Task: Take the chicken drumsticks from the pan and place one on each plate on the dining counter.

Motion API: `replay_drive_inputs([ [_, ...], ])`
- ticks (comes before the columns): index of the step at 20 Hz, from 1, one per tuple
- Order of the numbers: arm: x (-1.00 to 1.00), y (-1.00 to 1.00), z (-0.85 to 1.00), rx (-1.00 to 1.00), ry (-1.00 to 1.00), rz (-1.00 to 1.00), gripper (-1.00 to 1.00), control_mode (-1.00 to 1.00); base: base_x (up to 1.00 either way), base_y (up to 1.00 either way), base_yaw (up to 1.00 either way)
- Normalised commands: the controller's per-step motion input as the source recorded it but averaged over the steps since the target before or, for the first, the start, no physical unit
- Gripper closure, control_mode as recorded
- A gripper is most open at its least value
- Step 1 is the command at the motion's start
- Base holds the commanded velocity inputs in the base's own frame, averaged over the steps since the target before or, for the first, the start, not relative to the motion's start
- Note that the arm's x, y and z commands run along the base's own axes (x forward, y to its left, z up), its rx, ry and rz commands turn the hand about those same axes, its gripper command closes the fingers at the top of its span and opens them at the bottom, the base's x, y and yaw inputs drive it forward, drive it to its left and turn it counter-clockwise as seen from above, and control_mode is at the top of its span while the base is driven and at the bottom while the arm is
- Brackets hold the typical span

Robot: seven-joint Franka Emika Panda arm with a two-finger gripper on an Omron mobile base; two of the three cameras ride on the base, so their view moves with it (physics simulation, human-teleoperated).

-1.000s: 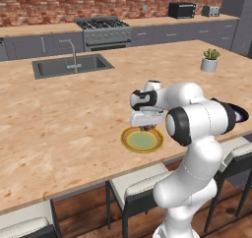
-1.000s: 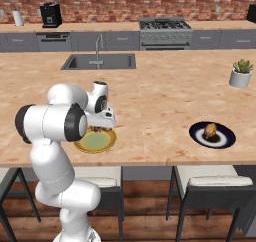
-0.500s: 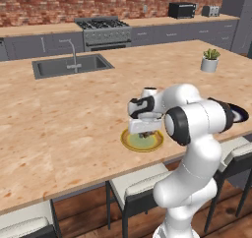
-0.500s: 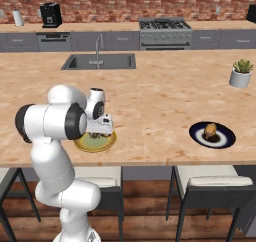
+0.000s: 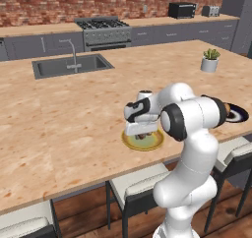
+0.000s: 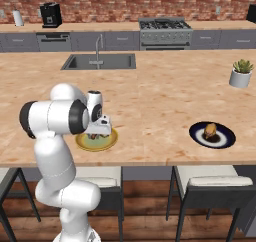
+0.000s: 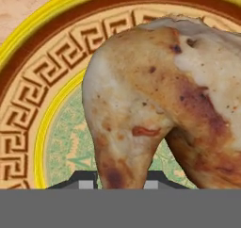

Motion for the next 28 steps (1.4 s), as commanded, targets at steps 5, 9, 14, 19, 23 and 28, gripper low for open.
replay_drive_inputs([
  [5, -0.03, 0.0, -0.04, 0.0, 0.0, 0.0, 1.0, -1.0, 0.0, 0.0, 0.0],
  [9, -0.1, 0.0, -0.08, 0.0, 0.0, 0.0, -1.0, -1.0, 0.0, 0.0, 0.0],
  [14, -0.11, 0.0, -0.01, 0.0, 0.0, 0.0, -1.0, -1.0, 0.0, 0.0, 0.0],
  [19, -0.13, 0.0, 0.09, 0.0, 0.0, 0.0, -1.0, -1.0, 0.0, 0.0, 0.0],
  [23, -0.18, -0.01, 0.27, 0.0, 0.0, -0.03, -1.0, -1.0, 0.0, 0.0, 0.0],
  [28, -0.27, 0.0, 0.55, 0.0, 0.0, -0.04, -1.0, -1.0, 0.0, 0.0, 0.0],
])
